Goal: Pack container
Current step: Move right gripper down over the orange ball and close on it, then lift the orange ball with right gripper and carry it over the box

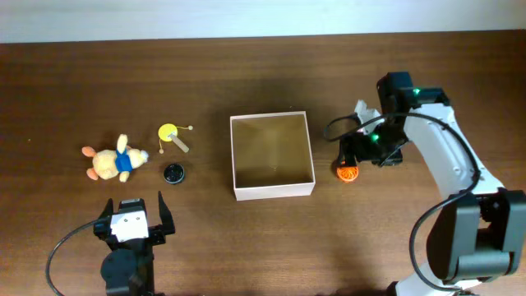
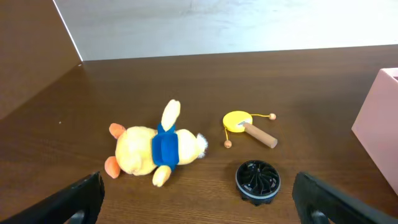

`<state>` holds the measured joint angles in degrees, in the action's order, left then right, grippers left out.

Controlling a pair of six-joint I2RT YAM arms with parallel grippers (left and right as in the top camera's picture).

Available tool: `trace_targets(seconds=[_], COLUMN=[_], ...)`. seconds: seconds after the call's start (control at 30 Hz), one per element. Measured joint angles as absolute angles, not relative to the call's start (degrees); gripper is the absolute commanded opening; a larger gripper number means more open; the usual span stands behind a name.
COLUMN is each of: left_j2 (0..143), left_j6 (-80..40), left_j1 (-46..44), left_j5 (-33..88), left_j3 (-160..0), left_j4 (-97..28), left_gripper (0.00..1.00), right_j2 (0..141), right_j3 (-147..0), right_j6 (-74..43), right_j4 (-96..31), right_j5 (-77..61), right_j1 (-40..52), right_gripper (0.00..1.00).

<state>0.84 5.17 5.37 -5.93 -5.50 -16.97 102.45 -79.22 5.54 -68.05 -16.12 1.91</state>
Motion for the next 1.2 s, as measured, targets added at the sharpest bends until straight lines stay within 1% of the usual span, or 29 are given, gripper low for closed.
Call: trace_targets(seconds=[0.3, 0.47, 0.63, 0.93, 1.2], left_j2=[0.8, 0.8, 0.8, 0.8, 0.8], left_j6=[5.2, 5.2, 5.2, 5.2, 5.2], left_j1=[5.4, 5.4, 5.4, 5.4, 5.4], left_j5=[-5.9, -5.9, -5.9, -5.9, -5.9], left_j3=[-5.5, -5.5, -5.5, -5.5, -5.5], left_j4=[-17.0, -17.0, -17.0, -17.0, -17.0], left_gripper=[0.99, 0.99, 0.99, 0.99, 0.99], right_j2=[102.5, 102.5, 102.5, 102.5, 102.5], right_j3=[-67.7, -64.2, -61.7, -60.8, -60.8], right_j6=[1.9, 1.5, 1.0, -1.5, -3.1], right_j4=[-57.7, -52.2, -46.6, -41.7, -41.5], right_j5=[-14.8, -13.0, -9.5, 1.2, 5.4], right_j1=[1.9, 2.2, 5.4, 14.4, 14.8], right_gripper=[0.84, 0.82, 0.82, 0.79, 0.71])
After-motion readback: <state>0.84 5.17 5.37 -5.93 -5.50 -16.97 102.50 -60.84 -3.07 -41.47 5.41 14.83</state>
